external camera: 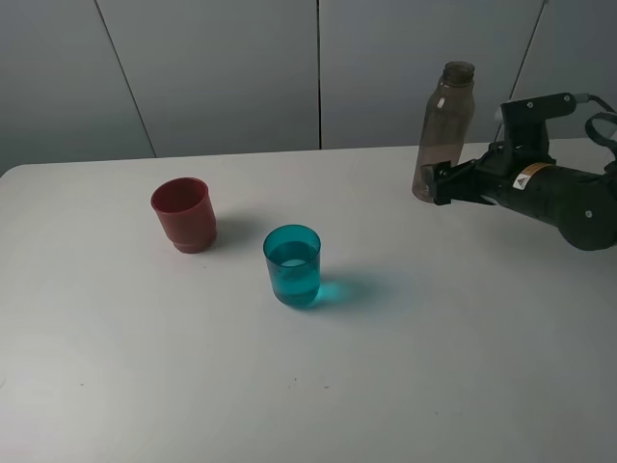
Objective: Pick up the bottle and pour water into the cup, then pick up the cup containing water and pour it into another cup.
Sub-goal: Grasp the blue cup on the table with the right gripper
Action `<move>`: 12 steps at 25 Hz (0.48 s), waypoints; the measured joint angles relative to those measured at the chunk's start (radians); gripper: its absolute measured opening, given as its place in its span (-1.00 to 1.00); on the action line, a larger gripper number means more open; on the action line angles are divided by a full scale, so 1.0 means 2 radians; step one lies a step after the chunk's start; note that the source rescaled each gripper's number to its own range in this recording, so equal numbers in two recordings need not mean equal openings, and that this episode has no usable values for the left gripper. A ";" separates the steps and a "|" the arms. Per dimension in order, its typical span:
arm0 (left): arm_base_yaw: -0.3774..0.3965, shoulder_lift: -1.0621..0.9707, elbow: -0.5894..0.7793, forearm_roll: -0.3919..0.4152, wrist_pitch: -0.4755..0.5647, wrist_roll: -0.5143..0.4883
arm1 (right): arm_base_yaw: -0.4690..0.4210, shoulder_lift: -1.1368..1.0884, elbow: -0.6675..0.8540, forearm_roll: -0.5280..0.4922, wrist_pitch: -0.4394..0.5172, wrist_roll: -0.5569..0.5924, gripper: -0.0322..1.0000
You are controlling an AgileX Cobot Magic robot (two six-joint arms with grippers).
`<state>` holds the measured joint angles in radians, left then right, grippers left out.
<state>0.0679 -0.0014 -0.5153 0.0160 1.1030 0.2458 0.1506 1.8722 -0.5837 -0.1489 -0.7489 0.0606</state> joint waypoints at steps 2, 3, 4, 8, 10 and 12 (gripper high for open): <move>0.000 0.000 0.000 0.000 0.000 0.000 | 0.000 -0.028 0.029 -0.028 0.000 0.000 0.99; 0.000 0.000 0.000 0.000 0.000 0.000 | 0.000 -0.042 0.044 -0.050 0.000 0.003 0.99; 0.000 0.000 0.000 0.000 0.000 0.000 | 0.000 -0.055 0.057 -0.073 0.000 0.010 0.99; 0.000 0.000 0.000 0.000 0.000 0.000 | 0.002 -0.087 0.095 -0.178 0.000 0.045 0.99; 0.000 0.000 0.000 0.000 0.000 0.000 | 0.003 -0.089 0.108 -0.240 0.000 0.061 0.99; 0.000 0.000 0.000 0.000 0.000 0.000 | 0.003 -0.089 0.111 -0.307 0.001 0.072 0.99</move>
<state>0.0679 -0.0014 -0.5153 0.0160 1.1030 0.2458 0.1569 1.6933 -0.3611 -0.7633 -0.7469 0.2040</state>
